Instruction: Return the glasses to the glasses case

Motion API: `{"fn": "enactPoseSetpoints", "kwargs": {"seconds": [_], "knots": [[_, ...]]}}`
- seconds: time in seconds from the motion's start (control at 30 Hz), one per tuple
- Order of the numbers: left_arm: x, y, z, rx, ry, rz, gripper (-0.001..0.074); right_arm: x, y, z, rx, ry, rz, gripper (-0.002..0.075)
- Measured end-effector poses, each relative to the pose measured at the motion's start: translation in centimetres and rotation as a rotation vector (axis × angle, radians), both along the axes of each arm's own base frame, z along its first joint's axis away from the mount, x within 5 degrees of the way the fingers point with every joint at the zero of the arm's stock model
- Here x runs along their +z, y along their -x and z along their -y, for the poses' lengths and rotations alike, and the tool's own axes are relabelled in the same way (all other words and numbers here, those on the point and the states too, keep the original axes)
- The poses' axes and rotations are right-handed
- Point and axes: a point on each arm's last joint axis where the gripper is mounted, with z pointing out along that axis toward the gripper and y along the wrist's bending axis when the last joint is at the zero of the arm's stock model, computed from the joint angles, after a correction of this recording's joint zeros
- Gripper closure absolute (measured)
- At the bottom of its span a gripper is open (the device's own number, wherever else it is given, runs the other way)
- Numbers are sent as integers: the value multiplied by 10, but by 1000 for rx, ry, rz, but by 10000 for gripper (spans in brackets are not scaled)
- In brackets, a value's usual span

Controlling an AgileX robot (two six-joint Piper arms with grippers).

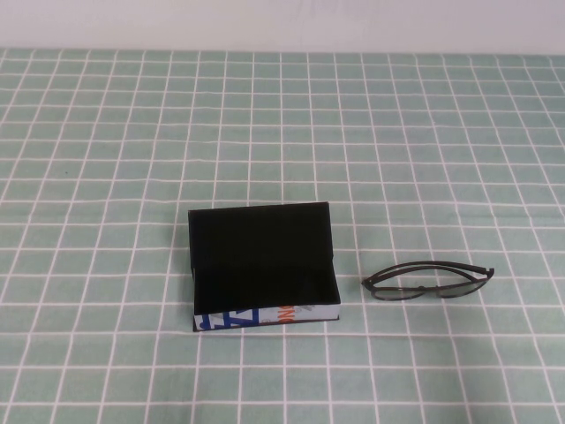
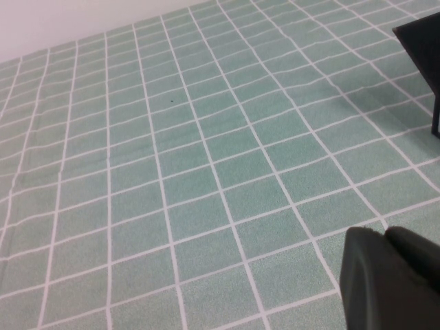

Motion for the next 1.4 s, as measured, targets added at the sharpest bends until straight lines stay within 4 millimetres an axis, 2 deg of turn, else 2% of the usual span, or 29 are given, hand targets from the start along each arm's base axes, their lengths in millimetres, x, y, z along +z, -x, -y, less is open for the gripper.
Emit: {"fn": "enactPoseSetpoints", "kwargs": {"seconds": [0.2, 0.37, 0.6, 0.7, 0.87, 1.03, 1.2, 1.4], "knots": [[0, 0, 0, 0, 0, 0, 737, 54, 25, -9, -41, 167, 201, 738], [0, 0, 0, 0, 0, 0, 737, 93, 49, -12, -50, 203, 308, 738], [0, 0, 0, 0, 0, 0, 737, 139, 77, -16, 3, 222, 257, 738], [0, 0, 0, 0, 0, 0, 737, 157, 77, -17, 55, 191, 194, 738], [0, 0, 0, 0, 0, 0, 737, 181, 56, -22, 172, 154, -25, 738], [0, 0, 0, 0, 0, 0, 737, 187, 11, -26, 237, 150, -272, 738], [0, 0, 0, 0, 0, 0, 737, 176, -41, -28, 292, 132, -524, 738], [0, 0, 0, 0, 0, 0, 737, 145, -97, -35, 411, 92, -963, 738]]}}
